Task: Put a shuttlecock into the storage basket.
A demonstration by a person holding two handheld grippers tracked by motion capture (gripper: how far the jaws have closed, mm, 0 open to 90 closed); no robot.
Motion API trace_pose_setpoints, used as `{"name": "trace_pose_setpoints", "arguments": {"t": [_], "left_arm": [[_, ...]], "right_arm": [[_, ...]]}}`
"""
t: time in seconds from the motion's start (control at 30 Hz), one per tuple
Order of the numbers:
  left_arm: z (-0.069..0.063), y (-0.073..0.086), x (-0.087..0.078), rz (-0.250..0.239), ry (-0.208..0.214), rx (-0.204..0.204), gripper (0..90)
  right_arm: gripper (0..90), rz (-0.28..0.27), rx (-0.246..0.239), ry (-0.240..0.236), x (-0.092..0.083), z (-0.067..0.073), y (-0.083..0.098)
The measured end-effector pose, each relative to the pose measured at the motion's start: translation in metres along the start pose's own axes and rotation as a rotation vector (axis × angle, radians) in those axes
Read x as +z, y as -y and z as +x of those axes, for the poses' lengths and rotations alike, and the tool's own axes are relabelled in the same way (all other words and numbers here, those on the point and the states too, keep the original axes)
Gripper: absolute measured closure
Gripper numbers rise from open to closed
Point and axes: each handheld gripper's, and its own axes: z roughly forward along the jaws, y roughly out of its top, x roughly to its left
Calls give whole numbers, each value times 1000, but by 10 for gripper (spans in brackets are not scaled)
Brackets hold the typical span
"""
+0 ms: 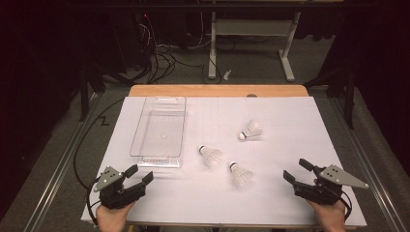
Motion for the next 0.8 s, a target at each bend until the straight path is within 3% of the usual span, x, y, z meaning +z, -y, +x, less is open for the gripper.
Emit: {"name": "trace_pose_setpoints", "arguments": {"t": [0.8], "left_arm": [[-3,0,1,11,2,19,331]], "right_arm": [[244,-6,6,-12,0,0,0]]}}
